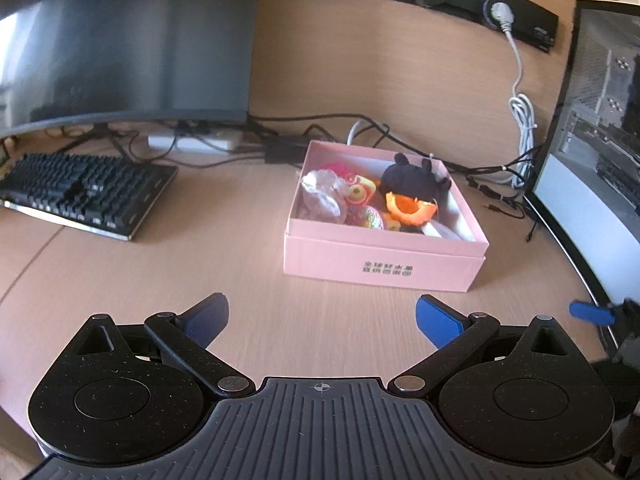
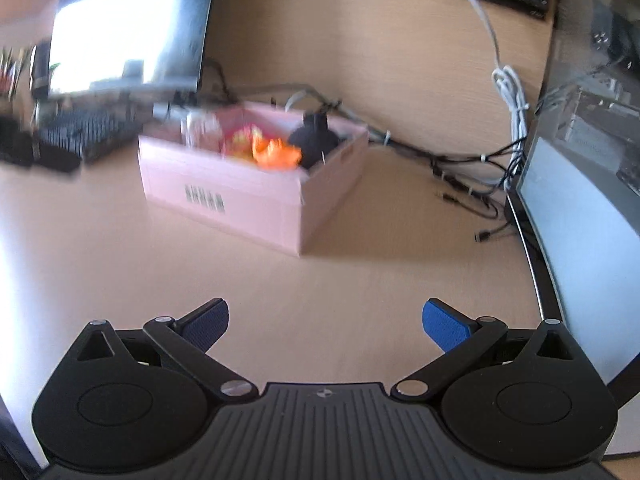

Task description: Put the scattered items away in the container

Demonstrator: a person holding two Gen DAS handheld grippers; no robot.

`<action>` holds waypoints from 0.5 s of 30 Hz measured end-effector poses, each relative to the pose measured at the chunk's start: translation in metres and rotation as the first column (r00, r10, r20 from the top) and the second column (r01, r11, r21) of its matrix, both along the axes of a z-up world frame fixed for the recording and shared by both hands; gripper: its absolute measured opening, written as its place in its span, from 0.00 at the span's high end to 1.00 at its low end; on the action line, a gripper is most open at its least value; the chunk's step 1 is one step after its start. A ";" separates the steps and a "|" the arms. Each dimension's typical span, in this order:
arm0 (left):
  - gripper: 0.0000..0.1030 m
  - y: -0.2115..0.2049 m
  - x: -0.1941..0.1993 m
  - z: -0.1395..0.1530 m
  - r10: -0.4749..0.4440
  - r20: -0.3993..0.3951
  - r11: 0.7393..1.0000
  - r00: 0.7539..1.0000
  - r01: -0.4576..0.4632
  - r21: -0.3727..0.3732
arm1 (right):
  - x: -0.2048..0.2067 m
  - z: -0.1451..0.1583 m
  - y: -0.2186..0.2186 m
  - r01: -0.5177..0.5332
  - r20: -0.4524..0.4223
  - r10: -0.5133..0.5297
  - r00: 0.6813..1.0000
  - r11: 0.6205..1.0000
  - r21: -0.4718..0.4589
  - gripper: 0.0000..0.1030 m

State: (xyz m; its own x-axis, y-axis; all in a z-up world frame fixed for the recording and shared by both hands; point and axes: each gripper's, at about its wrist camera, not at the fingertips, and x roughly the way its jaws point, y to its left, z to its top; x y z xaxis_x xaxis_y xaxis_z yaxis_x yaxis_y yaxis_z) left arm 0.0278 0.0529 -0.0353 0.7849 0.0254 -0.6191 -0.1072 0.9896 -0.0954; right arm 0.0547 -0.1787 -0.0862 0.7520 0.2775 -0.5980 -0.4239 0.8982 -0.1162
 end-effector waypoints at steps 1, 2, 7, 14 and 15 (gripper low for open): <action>0.01 -0.002 0.000 0.000 0.002 -0.001 1.000 1.000 -0.002 0.001 | 0.002 -0.004 -0.004 -0.002 -0.016 0.002 1.000 1.000 -0.008 0.00; 0.01 -0.004 0.000 -0.001 0.001 0.001 1.000 1.000 -0.001 0.006 | 0.004 -0.007 -0.009 -0.006 -0.029 0.006 1.000 1.000 -0.001 0.00; 0.01 -0.011 -0.003 -0.003 -0.003 -0.003 1.000 1.000 0.003 0.014 | 0.013 -0.017 -0.022 -0.032 -0.050 0.034 0.998 0.999 0.027 0.00; 0.01 -0.011 -0.002 -0.003 0.023 0.001 1.000 1.000 -0.023 0.020 | 0.024 -0.019 -0.016 -0.130 -0.062 0.132 0.989 0.990 0.048 0.00; 0.01 -0.012 -0.002 -0.002 0.020 0.003 1.000 1.000 -0.020 0.021 | 0.026 -0.019 -0.017 -0.132 -0.069 0.136 0.988 0.990 0.056 0.00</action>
State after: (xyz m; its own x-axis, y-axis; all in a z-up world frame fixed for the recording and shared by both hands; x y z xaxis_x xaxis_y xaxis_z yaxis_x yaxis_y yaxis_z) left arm 0.0262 0.0413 -0.0377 0.7858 0.0543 -0.6161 -0.1269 0.9891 -0.0746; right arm 0.0802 -0.1958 -0.1053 0.6612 0.4043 -0.6320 -0.5466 0.8366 -0.0367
